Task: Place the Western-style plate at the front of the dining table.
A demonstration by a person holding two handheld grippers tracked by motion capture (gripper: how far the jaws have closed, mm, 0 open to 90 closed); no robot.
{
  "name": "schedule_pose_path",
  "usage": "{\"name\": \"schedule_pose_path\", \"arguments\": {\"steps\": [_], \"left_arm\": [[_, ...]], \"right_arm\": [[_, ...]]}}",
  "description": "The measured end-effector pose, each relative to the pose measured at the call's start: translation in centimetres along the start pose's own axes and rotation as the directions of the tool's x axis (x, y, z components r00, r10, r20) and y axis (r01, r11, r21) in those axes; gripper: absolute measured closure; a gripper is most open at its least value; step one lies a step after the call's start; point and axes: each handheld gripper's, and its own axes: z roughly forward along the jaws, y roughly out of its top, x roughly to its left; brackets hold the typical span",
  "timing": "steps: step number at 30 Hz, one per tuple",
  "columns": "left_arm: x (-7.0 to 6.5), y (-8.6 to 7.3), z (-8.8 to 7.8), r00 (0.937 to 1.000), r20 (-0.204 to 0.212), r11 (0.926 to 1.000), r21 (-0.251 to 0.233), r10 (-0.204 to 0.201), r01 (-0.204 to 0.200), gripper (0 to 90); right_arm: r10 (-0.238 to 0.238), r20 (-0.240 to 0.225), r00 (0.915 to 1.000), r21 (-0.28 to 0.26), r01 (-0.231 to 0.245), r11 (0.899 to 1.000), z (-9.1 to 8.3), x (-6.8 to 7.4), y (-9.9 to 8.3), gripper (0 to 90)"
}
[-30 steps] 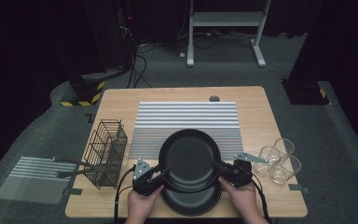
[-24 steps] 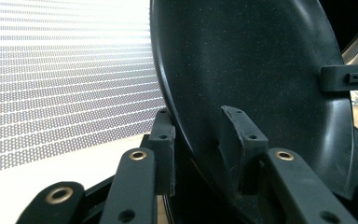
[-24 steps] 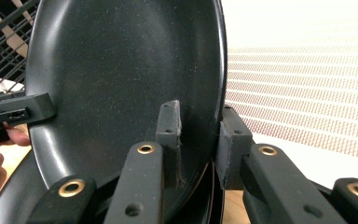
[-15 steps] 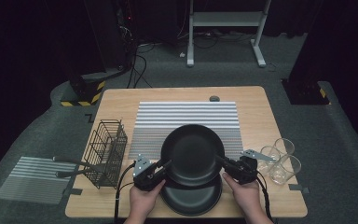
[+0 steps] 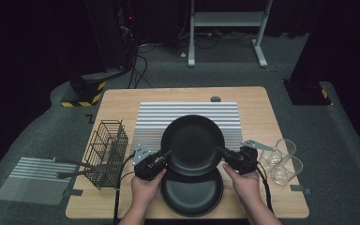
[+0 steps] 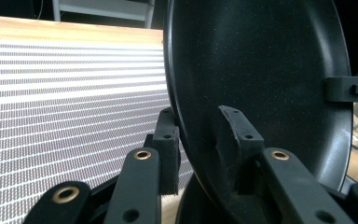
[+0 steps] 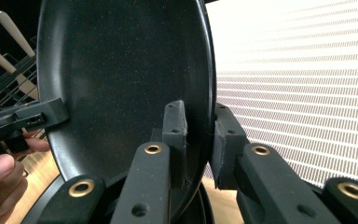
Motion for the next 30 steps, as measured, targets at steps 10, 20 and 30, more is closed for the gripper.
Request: {"name": "schedule_pose_path", "arguments": {"steps": [10,20,30], "left_arm": [[1.0,0.6,1.3,0.9998,0.006,0.9995,-0.024,-0.021,0.021,68.4],[1.6,1.6,3.0,0.9995,0.019,0.9995,-0.022,-0.024,0.024,68.2],[2.2,3.3,3.8,0.9997,0.006,0.9995,-0.019,-0.026,0.026,68.3]], "right_arm": [[0.001,-0.007,1.0000,-0.002,-0.001,1.000,0.6,-0.2,1.7,79.4],[0.012,0.018,0.9998,-0.038,-0.011,0.999,1.1,-0.9,2.6,79.7],[0.011,0.021,0.9997,-0.029,-0.010,1.000,2.1,-1.5,4.0,78.5]]}}
